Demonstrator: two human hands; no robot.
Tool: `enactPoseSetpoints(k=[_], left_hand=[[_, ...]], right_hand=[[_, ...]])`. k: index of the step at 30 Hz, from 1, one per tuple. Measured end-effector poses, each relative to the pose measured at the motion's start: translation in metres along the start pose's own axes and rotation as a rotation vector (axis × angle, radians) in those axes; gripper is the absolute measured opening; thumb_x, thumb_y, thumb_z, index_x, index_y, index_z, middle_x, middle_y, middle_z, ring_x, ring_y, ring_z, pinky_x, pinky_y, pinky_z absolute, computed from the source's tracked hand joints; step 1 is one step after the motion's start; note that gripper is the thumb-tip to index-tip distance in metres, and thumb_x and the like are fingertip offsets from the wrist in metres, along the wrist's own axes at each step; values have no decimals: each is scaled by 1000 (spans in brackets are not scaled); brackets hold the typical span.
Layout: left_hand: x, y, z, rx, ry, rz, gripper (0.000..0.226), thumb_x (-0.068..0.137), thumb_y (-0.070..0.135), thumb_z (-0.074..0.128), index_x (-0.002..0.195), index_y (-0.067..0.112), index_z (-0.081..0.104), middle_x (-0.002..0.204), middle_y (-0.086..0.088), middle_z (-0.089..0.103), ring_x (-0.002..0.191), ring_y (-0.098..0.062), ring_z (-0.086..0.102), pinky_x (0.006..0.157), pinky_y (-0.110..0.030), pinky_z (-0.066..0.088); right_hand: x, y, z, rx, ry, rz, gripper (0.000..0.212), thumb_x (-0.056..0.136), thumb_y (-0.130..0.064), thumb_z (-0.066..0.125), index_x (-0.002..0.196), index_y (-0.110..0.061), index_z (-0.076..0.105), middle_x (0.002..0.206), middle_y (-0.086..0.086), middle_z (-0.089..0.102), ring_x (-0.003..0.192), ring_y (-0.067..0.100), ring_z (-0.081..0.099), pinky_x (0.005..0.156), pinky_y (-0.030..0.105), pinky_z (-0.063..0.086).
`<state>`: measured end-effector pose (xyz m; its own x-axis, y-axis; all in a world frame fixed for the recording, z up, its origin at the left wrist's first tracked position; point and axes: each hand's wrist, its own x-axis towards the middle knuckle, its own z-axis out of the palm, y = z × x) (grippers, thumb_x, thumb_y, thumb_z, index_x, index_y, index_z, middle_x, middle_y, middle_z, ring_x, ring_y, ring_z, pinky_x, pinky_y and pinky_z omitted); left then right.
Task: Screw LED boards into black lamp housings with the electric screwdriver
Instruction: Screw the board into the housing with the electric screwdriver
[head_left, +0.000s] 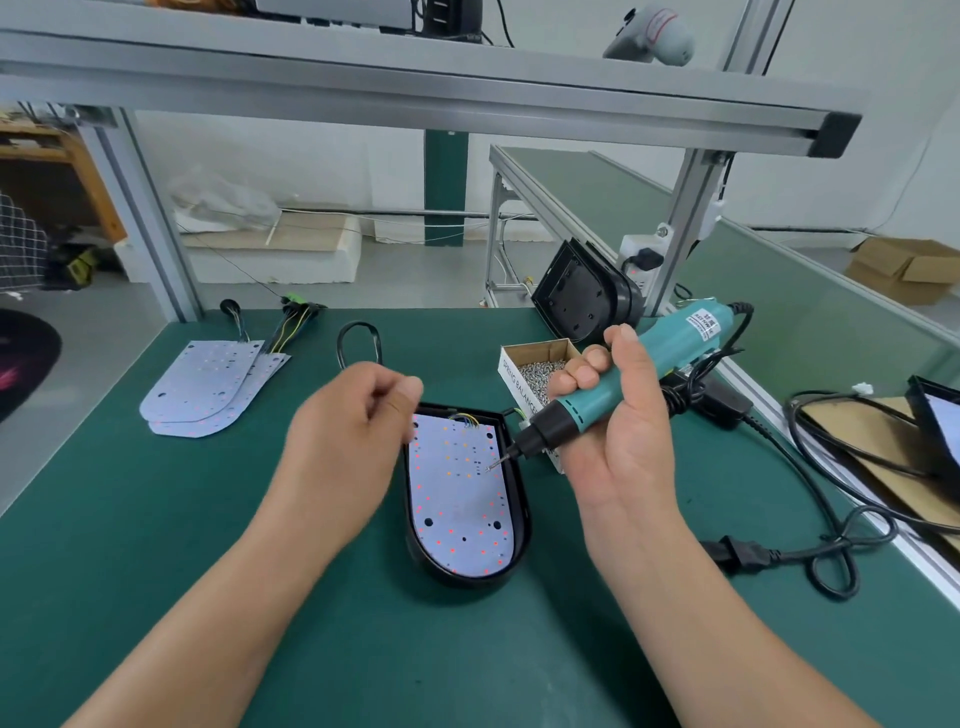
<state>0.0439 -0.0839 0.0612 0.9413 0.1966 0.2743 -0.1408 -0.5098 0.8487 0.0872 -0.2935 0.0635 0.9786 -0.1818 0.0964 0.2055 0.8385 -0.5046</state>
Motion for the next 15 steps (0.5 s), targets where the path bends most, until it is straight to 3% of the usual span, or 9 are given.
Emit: enactPoseSetpoints(k=[2,5,7,9,11,15], left_hand=[[9,-10,-4,93,5,-98,31,98,58,61,87,29,62,71,17,66,59,0,55,56,-31,40],[13,-27,2,211,-128,-240,50,84,78,64,97,30,57,82,11,66,76,-7,63,61,-33,41],[12,-35,10,230,-206,-272,60,74,84,65,92,28,53,85,14,64,74,-6,60,60,-32,40],[14,-41,16,210,-274,-233,58,70,77,65,72,24,43,64,18,51,53,-7,43,56,-31,32],[18,-43,16,202,-335,-211,45,70,63,65,62,26,39,55,12,36,48,-10,31,55,-33,27],[24,-47,13,141,-361,-289,39,64,52,70,63,17,52,60,9,47,54,-12,40,60,-33,33]], right_hand=[[-1,2,-1,-13,-26,27,14,101,-18,70,99,-15,57,77,0,51,61,12,48,61,27,48],[-4,7,-3,-76,-84,52,11,101,-17,67,96,-19,57,75,-2,49,59,11,46,59,26,46],[-7,11,-2,-130,-119,59,10,101,-14,64,94,-20,60,73,-2,47,57,11,43,58,26,44],[-9,13,-2,-169,-147,67,11,102,-12,59,94,-20,60,73,-2,45,56,10,42,56,25,43],[-12,15,-1,-199,-168,76,11,102,-12,57,96,-20,60,72,-2,45,55,10,42,55,24,43],[-15,19,0,-228,-200,92,11,100,-11,57,96,-20,60,71,-3,45,54,11,42,55,24,43]])
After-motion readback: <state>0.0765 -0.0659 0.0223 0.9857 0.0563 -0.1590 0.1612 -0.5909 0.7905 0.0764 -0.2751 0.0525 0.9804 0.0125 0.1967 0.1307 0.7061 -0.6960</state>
